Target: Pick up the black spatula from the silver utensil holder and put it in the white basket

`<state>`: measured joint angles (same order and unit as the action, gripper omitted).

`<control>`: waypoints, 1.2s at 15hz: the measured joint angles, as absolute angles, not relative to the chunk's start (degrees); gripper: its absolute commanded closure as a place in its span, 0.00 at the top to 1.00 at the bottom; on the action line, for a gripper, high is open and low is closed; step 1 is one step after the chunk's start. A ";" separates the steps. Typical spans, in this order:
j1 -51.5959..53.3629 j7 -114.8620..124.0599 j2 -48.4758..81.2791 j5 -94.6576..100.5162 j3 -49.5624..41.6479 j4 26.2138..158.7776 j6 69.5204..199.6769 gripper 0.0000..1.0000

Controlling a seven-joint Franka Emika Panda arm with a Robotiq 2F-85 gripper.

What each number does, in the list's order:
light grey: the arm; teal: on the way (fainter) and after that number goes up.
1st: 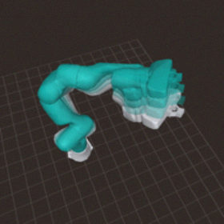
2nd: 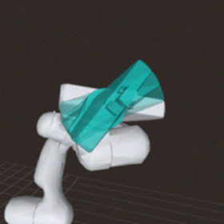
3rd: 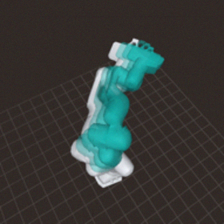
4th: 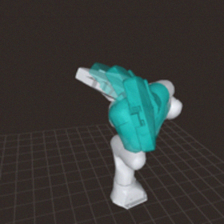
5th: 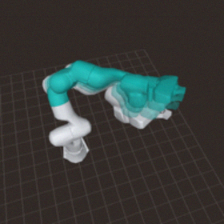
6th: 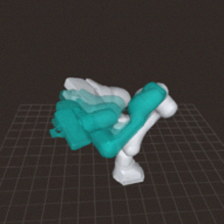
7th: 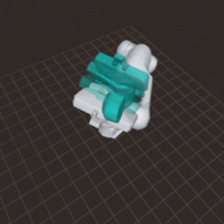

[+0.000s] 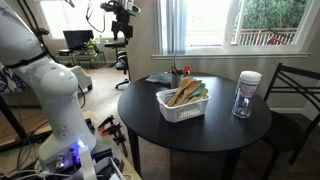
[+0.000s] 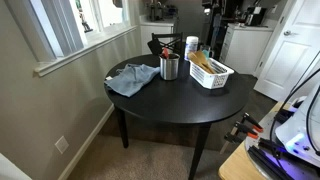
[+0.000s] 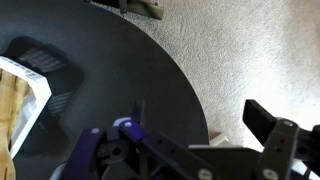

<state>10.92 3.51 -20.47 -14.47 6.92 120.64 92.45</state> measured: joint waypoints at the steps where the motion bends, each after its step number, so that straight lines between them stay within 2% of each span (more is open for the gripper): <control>1: 10.92 3.51 -20.47 -14.47 6.92 120.64 92.45 1.00; 11: 10.59 2.73 -20.16 -14.39 6.90 120.63 92.82 1.00; 18: 7.85 -3.09 -12.60 -13.17 4.36 116.56 101.35 1.00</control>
<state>7.85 -3.09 -12.60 -13.17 4.36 116.56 101.35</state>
